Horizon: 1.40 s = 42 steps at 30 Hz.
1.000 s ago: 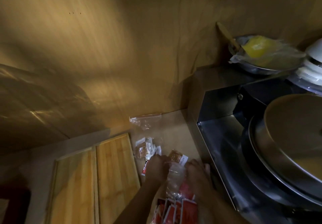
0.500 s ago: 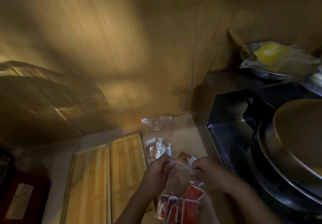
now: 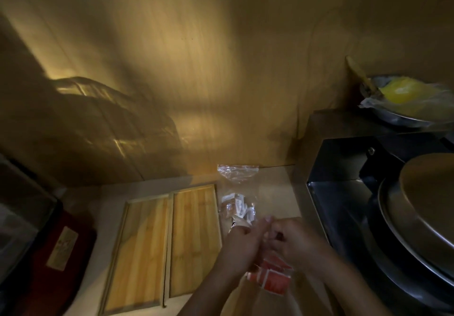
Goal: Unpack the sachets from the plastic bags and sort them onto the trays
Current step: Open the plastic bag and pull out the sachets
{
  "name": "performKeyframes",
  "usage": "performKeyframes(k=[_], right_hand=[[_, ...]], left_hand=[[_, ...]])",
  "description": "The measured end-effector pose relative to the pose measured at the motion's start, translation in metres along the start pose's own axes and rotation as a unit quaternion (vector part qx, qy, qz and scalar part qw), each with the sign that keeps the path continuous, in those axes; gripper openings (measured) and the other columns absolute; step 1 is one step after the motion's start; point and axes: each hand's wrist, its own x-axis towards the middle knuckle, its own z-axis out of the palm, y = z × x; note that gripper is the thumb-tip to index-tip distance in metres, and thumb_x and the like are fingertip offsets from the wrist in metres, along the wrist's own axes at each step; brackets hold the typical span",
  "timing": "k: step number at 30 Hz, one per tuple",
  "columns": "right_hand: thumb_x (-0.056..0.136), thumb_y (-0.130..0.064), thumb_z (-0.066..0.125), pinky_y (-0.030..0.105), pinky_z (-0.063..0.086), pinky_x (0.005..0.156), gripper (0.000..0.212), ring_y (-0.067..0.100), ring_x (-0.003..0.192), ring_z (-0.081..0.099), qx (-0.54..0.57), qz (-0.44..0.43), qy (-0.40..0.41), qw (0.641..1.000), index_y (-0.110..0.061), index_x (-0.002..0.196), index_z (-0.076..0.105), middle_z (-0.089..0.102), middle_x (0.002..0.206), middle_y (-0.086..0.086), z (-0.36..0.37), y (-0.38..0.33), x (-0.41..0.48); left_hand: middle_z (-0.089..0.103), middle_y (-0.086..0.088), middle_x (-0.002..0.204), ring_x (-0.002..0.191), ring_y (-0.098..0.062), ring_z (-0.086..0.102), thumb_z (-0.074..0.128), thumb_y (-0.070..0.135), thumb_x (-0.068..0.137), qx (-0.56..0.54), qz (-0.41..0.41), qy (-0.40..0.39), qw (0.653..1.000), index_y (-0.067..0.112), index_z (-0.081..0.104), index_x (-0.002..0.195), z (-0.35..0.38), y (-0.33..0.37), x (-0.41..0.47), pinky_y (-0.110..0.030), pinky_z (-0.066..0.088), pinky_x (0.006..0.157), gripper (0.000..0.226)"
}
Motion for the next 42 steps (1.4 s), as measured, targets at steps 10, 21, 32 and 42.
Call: performKeyframes(k=[10, 21, 32, 42], right_hand=[[0.072, -0.04, 0.068, 0.015, 0.041, 0.056, 0.014, 0.0, 0.06, 0.055, 0.12, -0.039, -0.001, 0.992, -0.038, 0.062, 0.059, 0.06, 0.07, -0.007, 0.009, 0.009, -0.003], [0.075, -0.013, 0.071, 0.003, 0.038, 0.05, 0.024, -0.009, 0.05, 0.055, 0.263, -0.029, -0.01, 0.964, -0.029, 0.06, 0.059, 0.064, 0.053, -0.022, 0.018, 0.008, -0.005], [0.081, -0.033, 0.054, 0.015, 0.039, 0.053, 0.019, -0.002, 0.055, 0.05, 0.359, -0.053, -0.028, 0.932, -0.023, 0.07, 0.066, 0.059, 0.055, -0.011, 0.019, 0.012, -0.017], [0.077, -0.027, 0.054, 0.019, 0.034, 0.046, 0.024, 0.013, 0.049, 0.043, 0.485, -0.029, -0.012, 0.874, -0.022, 0.056, 0.065, 0.049, 0.054, 0.006, 0.028, 0.004, -0.031]], left_hand=[[0.067, -0.013, 0.058, 0.048, -0.02, 0.065, 0.044, -0.01, 0.082, -0.175, -0.04, 0.006, 0.984, 0.0, 0.067, 0.063, -0.006, -0.007, -0.009, -0.029, 0.056, 0.05, 0.032], [0.058, 0.004, 0.044, 0.038, 0.0, 0.051, 0.058, -0.001, 0.083, -0.136, 0.086, 0.069, 0.985, 0.01, 0.055, 0.053, 0.005, 0.0, -0.006, -0.01, 0.038, 0.038, 0.032], [0.044, 0.008, 0.039, 0.039, -0.005, 0.037, 0.05, 0.005, 0.091, -0.066, 0.156, 0.006, 0.986, 0.013, 0.049, 0.052, 0.0, -0.002, -0.01, -0.015, 0.031, 0.042, 0.04], [0.049, 0.006, 0.045, 0.044, -0.005, 0.042, 0.051, 0.006, 0.091, -0.042, 0.178, -0.027, 0.983, 0.015, 0.052, 0.054, -0.004, -0.014, -0.014, -0.013, 0.037, 0.046, 0.037]])
